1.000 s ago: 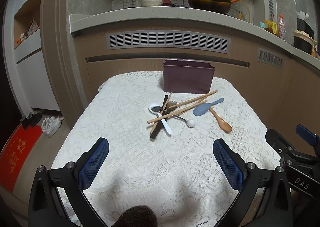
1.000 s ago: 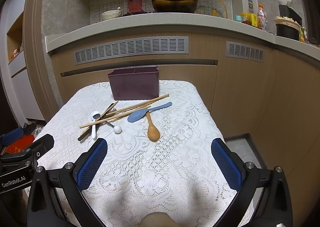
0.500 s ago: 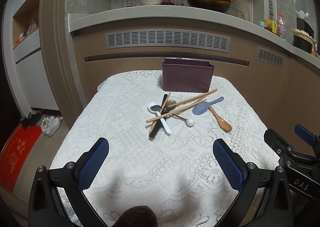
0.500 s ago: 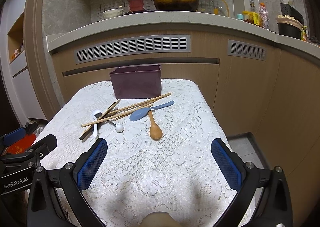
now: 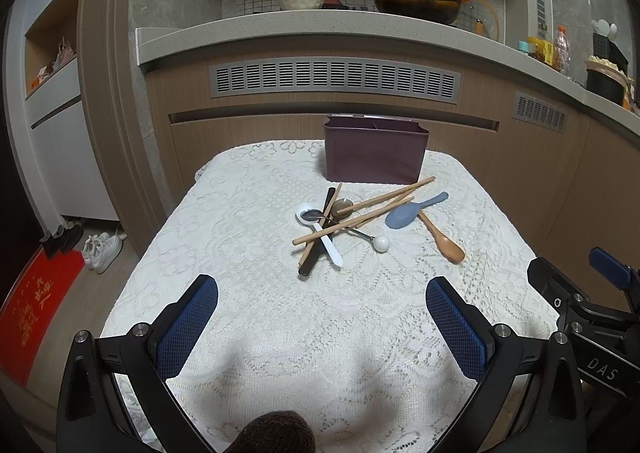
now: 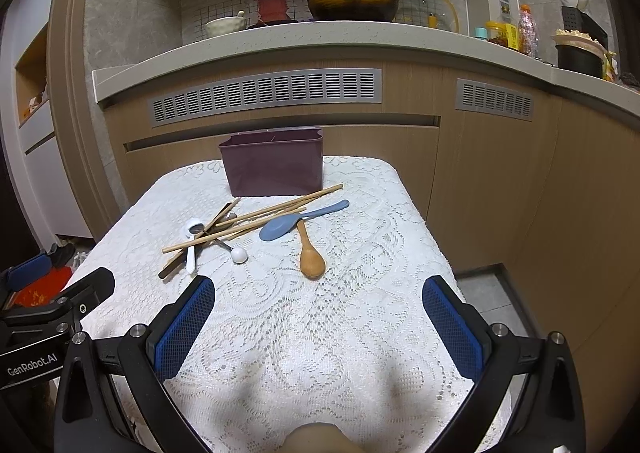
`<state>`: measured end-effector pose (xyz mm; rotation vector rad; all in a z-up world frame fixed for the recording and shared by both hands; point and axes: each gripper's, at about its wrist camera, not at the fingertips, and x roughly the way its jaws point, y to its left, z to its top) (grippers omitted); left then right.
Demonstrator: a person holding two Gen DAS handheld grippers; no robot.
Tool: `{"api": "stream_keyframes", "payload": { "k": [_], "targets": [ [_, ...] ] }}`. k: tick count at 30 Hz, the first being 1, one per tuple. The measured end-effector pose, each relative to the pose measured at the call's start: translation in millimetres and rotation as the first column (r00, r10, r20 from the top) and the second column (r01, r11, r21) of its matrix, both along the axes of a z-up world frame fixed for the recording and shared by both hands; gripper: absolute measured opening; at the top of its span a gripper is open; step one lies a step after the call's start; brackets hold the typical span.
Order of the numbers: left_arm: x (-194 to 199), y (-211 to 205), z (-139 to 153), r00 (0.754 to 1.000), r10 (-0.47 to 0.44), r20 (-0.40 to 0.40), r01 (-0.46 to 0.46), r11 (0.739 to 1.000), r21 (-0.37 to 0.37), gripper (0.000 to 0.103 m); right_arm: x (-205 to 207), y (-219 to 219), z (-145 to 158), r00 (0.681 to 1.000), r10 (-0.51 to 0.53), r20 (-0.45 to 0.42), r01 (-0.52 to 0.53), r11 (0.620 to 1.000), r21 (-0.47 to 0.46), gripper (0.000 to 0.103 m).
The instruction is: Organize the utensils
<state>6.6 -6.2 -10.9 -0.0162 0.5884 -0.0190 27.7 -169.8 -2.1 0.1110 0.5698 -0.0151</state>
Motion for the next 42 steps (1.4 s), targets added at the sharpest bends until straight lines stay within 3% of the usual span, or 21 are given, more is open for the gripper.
{"api": "stream_keyframes", "payload": {
  "k": [28, 36, 42],
  "targets": [
    [4.7, 5.4, -3.3, 1.000, 0.004, -0.015, -0.004, 1.000, -0.001, 0.103, 2.6, -0.4, -3.1, 1.000, 0.001, -0.010, -0.001, 1.000, -0.001, 0.103],
    [35.8, 7.5, -11.0, 0.999, -0.002, -0.042, 0.003, 1.000, 0.026, 0.103, 23.8, -5.8, -7.7, 1.000, -0.004, -0.017, 0.003, 1.000, -0.031, 0.103],
    [75.2, 12.7, -25.3, 0.990, -0.098, -0.098, 0.096, 0.995, -0.023, 0.103, 56.1, -10.0, -14.2, 0.999, -0.007, -0.036, 0.004, 0.998, -0.070, 0.103]
  ]
}}
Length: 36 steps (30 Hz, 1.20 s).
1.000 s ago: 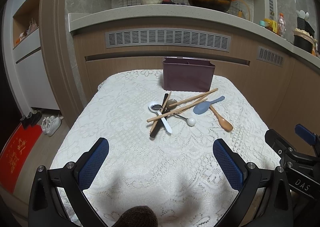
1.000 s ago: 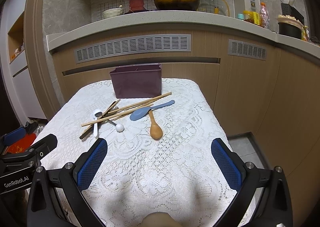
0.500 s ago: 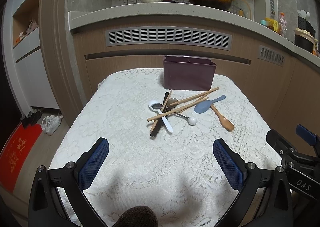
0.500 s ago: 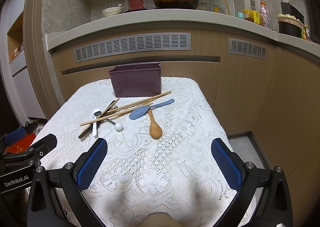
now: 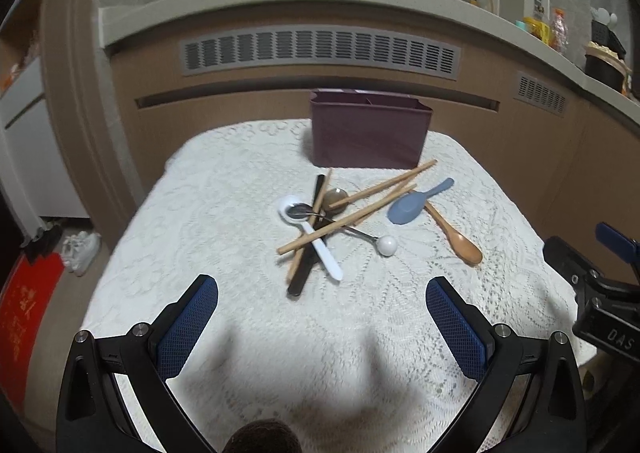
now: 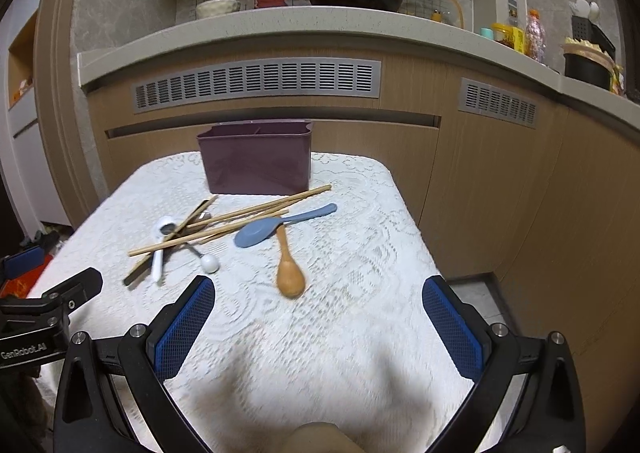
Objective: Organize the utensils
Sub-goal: 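Grasp a wooden chopstick with the left tool while the right tool approaches the blue spoon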
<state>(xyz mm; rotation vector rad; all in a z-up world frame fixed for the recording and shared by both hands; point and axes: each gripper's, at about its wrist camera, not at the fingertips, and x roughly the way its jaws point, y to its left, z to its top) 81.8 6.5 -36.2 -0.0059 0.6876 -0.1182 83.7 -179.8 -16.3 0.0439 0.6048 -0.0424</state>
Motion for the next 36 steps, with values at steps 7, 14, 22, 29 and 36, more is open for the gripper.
{"api": "stream_keyframes", "payload": {
  "k": [7, 14, 22, 29, 36],
  "targets": [
    [42.1, 4.1, -14.0, 0.998, -0.025, -0.065, 0.025, 1.000, 0.000, 0.103, 53.9, -1.4, -11.2, 0.996, 0.057, -0.072, -0.056, 0.998, 0.006, 0.103],
    [72.2, 16.4, -24.6, 0.996, -0.020, -0.081, 0.022, 1.000, 0.019, 0.103, 112.2, 6.3, -40.5, 0.977, 0.115, -0.182, -0.111, 0.993, 0.031, 0.071],
    [108.3, 22.6, -27.1, 0.989, -0.104, -0.103, 0.102, 0.995, -0.017, 0.103, 160.0, 14.2, -59.3, 0.958, 0.149, -0.246, -0.132, 0.988, 0.085, 0.047],
    [173.7, -22.4, -4.0, 0.919, -0.382, -0.095, 0.375, 0.923, -0.083, 0.103, 156.2, -10.3, -56.0, 0.968, 0.092, -0.233, -0.075, 0.994, 0.080, 0.047],
    [234.3, -76.7, -26.5, 0.861, -0.463, -0.212, 0.464, 0.884, -0.047, 0.065, 138.4, -25.9, -60.5, 0.968, 0.068, -0.243, -0.061, 0.997, 0.038, 0.047]
  ]
}}
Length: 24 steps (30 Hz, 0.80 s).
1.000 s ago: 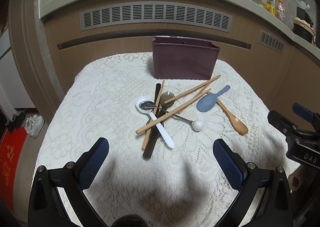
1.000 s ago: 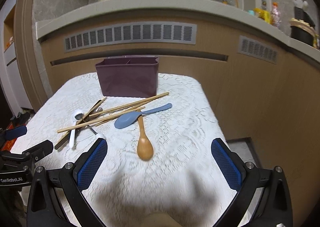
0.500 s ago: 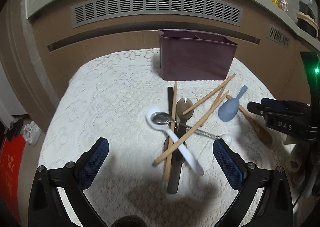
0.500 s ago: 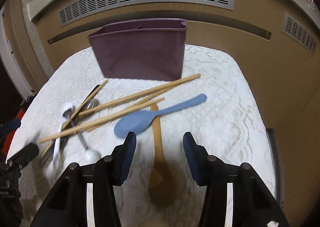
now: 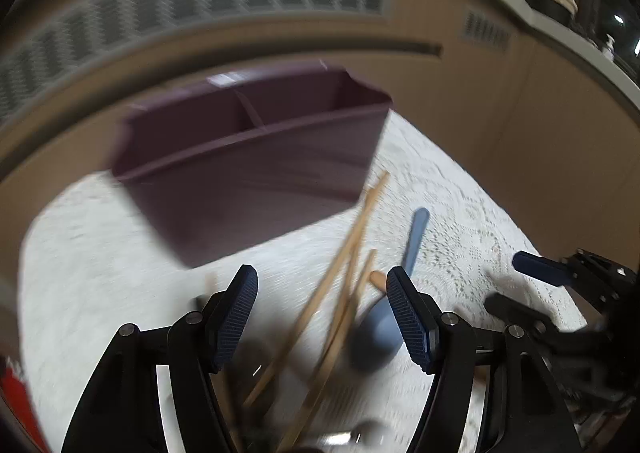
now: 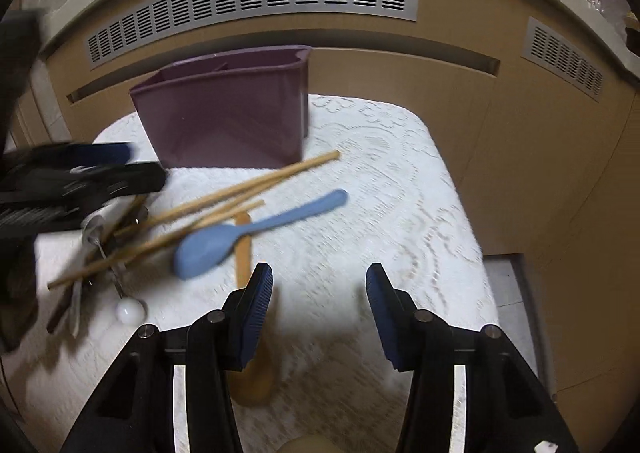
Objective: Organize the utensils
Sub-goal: 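Grasp a wooden chopstick with the left tool while the right tool approaches the blue spoon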
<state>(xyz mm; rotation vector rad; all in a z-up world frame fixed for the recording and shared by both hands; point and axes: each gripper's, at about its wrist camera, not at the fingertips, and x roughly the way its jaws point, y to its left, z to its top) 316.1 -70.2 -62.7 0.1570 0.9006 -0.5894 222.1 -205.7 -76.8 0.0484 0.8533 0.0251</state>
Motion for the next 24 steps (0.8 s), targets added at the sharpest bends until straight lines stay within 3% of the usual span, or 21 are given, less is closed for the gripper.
{"api": "stream_keyframes", "payload": {
  "k": [4, 11, 14, 15, 16, 24],
  "targets": [
    [19.2, -27.2, -19.8, 0.998, -0.046, -0.031, 0.049, 0.992, 0.114, 0.037, -2.0, -7.1, -2.8, 1.000, 0.003, 0.002, -0.003, 1.000, -0.003, 0.048],
    [40.1, -44.7, -29.4, 0.991, -0.046, -0.124, 0.064, 0.987, 0.146, 0.032, -4.8, -9.0, -9.2, 1.000, 0.016, -0.007, -0.015, 0.999, 0.039, 0.051],
    [50.7, -41.1, -26.6, 0.985, 0.011, -0.172, 0.011, 0.992, 0.128, 0.030, -3.4, -8.8, -10.2, 1.000, 0.015, -0.011, -0.015, 0.999, 0.048, 0.051],
    [50.7, -38.2, -25.2, 0.984, 0.022, -0.174, -0.001, 0.993, 0.118, 0.016, -4.2, -8.8, -9.4, 1.000, 0.015, -0.008, -0.015, 0.999, 0.047, 0.051],
    [51.1, -35.2, -24.3, 0.983, 0.030, -0.183, -0.011, 0.995, 0.103, 0.014, -5.3, -8.8, -7.6, 1.000, 0.015, -0.003, -0.015, 0.999, 0.047, 0.051],
    [6.9, 17.4, 14.5, 0.984, 0.109, -0.137, -0.119, 0.991, -0.063, 0.011, -9.5, -9.3, 5.1, 1.000, 0.026, 0.003, -0.026, 0.998, 0.056, 0.051]
  ]
}}
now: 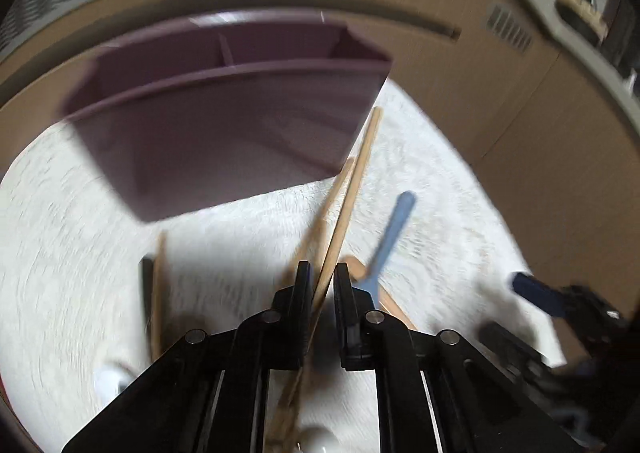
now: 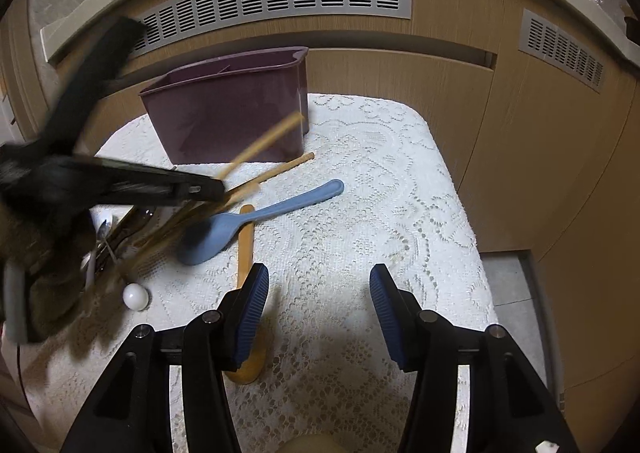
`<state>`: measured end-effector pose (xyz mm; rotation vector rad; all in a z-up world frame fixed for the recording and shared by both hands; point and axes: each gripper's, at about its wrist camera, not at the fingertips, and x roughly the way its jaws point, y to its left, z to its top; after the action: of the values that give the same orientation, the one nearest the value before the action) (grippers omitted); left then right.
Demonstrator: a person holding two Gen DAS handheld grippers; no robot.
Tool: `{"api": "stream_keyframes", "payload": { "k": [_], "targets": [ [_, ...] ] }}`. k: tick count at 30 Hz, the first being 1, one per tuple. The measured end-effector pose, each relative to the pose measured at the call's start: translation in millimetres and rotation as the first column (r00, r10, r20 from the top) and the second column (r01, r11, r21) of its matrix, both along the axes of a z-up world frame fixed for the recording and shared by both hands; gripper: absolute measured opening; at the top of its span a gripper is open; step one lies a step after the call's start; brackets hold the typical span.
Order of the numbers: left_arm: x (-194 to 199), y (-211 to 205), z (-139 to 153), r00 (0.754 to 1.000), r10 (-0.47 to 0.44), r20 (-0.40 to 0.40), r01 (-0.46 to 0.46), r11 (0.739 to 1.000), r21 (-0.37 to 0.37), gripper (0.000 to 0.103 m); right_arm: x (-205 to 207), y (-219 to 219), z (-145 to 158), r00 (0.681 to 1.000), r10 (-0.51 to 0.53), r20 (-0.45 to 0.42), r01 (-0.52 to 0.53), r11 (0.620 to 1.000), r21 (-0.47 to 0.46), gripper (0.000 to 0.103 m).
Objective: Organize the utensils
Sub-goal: 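Grasp a wooden chopstick with the left tool while the right tool approaches the blue spoon, then grasp the blue silicone spoon by its handle with the right tool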
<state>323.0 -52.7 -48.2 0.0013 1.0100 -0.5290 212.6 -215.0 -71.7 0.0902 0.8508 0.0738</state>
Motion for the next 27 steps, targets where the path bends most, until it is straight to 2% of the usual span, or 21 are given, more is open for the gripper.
{"api": "stream_keyframes", "payload": {
  "k": [5, 11, 13, 16, 17, 19, 21, 22, 25, 26, 27],
  "targets": [
    [-32.5, 45.8, 35.5, 0.985, 0.131, 0.116, -0.116, 0.985, -0.127, 0.010, 16.8, 8.1, 3.3, 1.000, -0.002, -0.030, 0.004, 0.998, 0.067, 0.051],
    [-54.6, 74.5, 40.1, 0.959, 0.245, 0.143, -0.214, 0.956, -0.202, 0.007, 63.2, 26.6, -5.1, 0.990, -0.055, -0.132, 0.082, 0.974, 0.212, 0.051],
    [-64.1, 78.9, 33.7, 0.955, 0.263, 0.135, -0.230, 0.948, -0.222, 0.007, 80.3, 35.4, -12.7, 0.978, -0.103, -0.180, 0.138, 0.971, 0.196, 0.051],
    [-75.8, 87.3, 42.0, 0.948, 0.288, 0.137, -0.251, 0.938, -0.239, 0.007, 102.1, 43.5, -28.6, 0.952, -0.176, -0.251, 0.225, 0.958, 0.180, 0.052],
    [-79.7, 95.3, 42.3, 0.946, 0.293, 0.137, -0.255, 0.936, -0.241, 0.007, 104.3, 48.0, -26.7, 0.953, -0.201, -0.225, 0.239, 0.959, 0.154, 0.052],
    [-83.7, 103.2, 39.8, 0.943, 0.303, 0.137, -0.264, 0.933, -0.242, 0.007, 109.7, 56.1, -26.5, 0.958, -0.182, -0.220, 0.215, 0.967, 0.134, 0.051],
    [-87.4, 106.0, 39.7, 0.941, 0.310, 0.138, -0.271, 0.932, -0.243, 0.007, 111.6, 65.5, -27.3, 0.969, -0.147, -0.198, 0.166, 0.983, 0.079, 0.043],
    [-89.3, 106.4, 39.2, 0.940, 0.311, 0.138, -0.272, 0.931, -0.244, 0.007, 111.4, 67.7, -26.5, 0.974, -0.122, -0.190, 0.137, 0.988, 0.066, 0.031],
    [-94.1, 109.6, 39.4, 0.939, 0.315, 0.138, -0.274, 0.928, -0.252, 0.007, 105.0, 60.2, -18.6, 0.980, -0.068, -0.186, 0.090, 0.990, 0.110, 0.010],
    [-96.2, 110.6, 39.7, 0.939, 0.316, 0.138, -0.275, 0.927, -0.256, 0.007, 100.3, 57.1, -13.5, 0.982, -0.059, -0.178, 0.081, 0.990, 0.117, 0.006],
    [-98.1, 111.6, 39.9, 0.938, 0.318, 0.139, -0.276, 0.926, -0.258, 0.007, 92.8, 54.0, -5.5, 0.987, -0.045, -0.157, 0.064, 0.991, 0.119, 0.005]
  ]
}}
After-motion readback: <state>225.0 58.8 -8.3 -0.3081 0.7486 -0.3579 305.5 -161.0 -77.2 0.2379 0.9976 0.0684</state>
